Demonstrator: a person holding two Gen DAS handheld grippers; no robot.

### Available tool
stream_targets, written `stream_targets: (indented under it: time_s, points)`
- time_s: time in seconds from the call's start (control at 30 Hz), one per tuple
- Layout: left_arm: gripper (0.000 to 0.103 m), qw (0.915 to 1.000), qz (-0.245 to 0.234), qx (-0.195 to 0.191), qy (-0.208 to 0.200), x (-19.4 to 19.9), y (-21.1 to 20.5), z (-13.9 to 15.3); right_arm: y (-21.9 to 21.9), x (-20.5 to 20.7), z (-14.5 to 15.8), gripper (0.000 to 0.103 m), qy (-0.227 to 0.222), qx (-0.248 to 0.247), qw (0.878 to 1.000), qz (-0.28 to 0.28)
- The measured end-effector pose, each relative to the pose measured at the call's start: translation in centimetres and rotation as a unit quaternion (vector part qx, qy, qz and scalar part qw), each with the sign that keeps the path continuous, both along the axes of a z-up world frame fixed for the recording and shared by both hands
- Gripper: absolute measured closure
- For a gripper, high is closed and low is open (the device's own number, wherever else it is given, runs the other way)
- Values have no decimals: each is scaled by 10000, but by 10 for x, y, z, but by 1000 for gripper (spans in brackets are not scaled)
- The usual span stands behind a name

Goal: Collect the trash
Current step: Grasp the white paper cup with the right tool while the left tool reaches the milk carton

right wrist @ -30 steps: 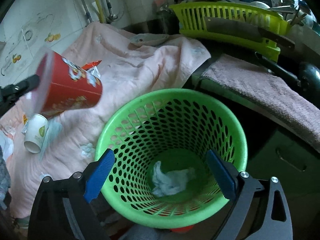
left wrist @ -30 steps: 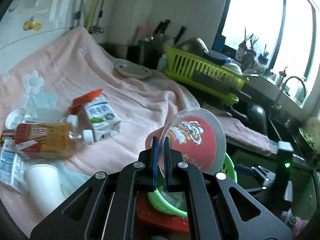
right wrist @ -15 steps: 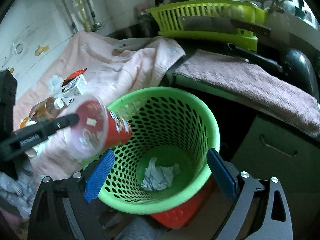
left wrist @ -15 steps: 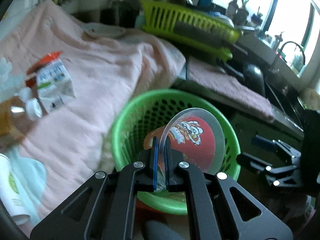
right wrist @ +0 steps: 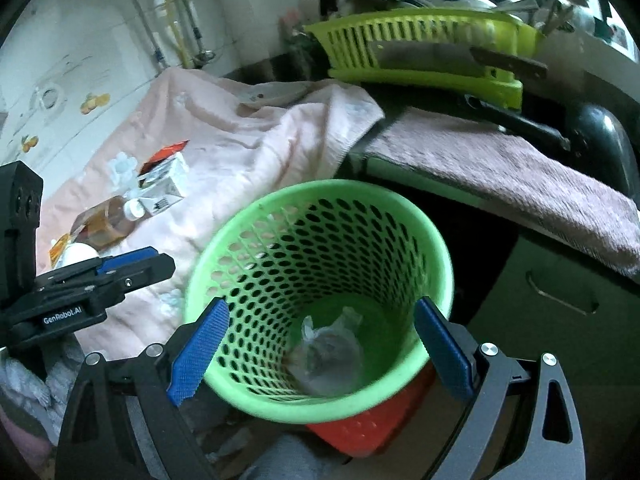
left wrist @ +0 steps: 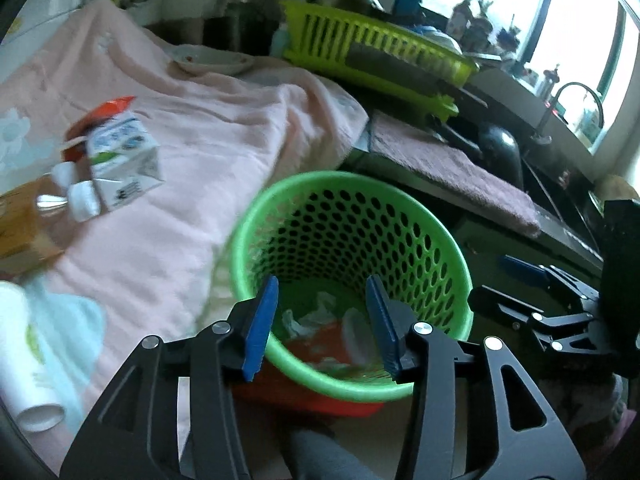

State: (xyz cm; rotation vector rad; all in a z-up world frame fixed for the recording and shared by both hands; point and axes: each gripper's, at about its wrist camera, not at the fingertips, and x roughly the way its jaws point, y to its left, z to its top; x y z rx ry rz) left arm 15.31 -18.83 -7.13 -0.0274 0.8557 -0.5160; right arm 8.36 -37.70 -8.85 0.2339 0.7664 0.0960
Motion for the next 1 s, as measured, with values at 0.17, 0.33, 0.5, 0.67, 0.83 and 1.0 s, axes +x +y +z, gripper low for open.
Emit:
stream_targets:
  time_s: [0.17, 0.33, 0.5, 0.67, 0.83, 1.0]
  points:
    - [49, 9991, 343, 36, -232, -14, 36, 18, 27, 2, 10, 13, -69, -45, 9994, 345]
    - [42, 9962, 700, 186, -482, -25, 75, 35, 67, 8, 18, 13, -98, -98, 9964, 841]
    - [40, 9912, 1156, 266, -591, -33, 120, 45, 110, 18, 24, 13, -69, -79, 9905, 1373]
    - [40, 9841, 1631, 252, -650, -42, 168, 53, 151, 26, 30, 13, -66, -35, 9829, 1842]
    - [39, 9744, 2122, 292, -687, -54, 215, 57, 197, 33, 37, 13, -71, -14, 9728, 2316]
    - [38, 9646, 2537, 259, -678, -65, 256, 57, 239, 43, 37, 13, 10, -28, 9623, 2720]
